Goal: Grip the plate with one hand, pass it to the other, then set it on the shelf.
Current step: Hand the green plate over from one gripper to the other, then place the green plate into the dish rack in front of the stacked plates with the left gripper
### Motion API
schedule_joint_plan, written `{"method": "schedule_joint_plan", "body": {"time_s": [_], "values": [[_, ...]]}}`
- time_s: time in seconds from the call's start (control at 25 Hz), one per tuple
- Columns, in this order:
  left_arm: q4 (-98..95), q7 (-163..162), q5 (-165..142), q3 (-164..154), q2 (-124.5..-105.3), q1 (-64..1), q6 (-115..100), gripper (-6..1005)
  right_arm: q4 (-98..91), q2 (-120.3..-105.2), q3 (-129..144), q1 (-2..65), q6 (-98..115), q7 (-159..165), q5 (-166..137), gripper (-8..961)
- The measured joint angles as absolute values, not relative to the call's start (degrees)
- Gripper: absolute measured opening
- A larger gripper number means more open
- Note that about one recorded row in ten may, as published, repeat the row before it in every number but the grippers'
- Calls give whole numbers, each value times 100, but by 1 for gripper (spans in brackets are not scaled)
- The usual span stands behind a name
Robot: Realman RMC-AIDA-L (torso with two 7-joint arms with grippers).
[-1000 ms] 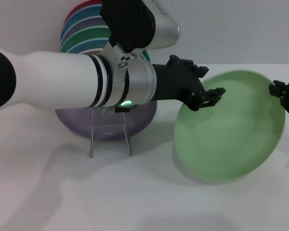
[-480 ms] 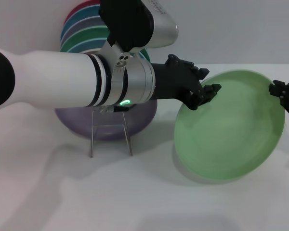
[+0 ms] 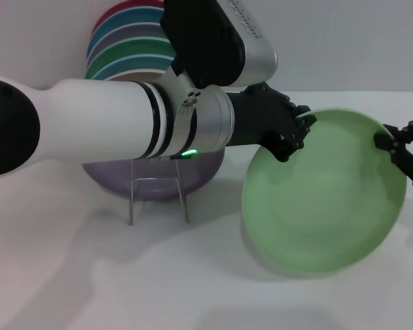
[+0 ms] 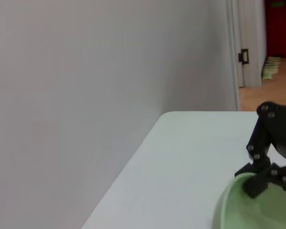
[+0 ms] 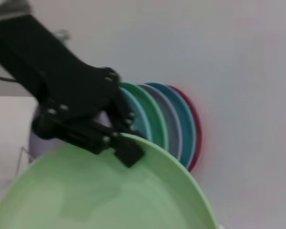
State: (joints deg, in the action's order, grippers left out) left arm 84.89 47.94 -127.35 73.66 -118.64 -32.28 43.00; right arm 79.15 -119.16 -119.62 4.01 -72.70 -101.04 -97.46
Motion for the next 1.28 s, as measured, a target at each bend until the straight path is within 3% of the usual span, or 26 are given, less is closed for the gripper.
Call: {"method": "schedule_joint_plan", "body": {"time_s": [0.08, 0.4, 0.84, 1.0, 1.28], "values": [[8533, 4794, -12735, 7363, -11863, -3230, 4327, 94, 7886, -11917, -11969, 400, -7268, -10097, -9740, 27], [8720, 4809, -12744, 7351, -11856, -3134, 4354, 81, 7877, -11924, -12067, 377, -7433, -10078, -9655, 192], [8981, 4723, -12967, 7369, -11862, -2974, 4174, 59, 7618, -11914, -13252, 480, -8708, -9954, -9211, 649], [9298, 4721, -13165, 7334, -11858, -2728, 4033, 58, 7343, -11915, -14018, 528, -9150, -9950, -9039, 690], [10371, 4974, -13612, 7089, -11829, -1576, 2931, 56, 7046, -11921, -15379, 565, -9631, -9942, -8953, 699]]}}
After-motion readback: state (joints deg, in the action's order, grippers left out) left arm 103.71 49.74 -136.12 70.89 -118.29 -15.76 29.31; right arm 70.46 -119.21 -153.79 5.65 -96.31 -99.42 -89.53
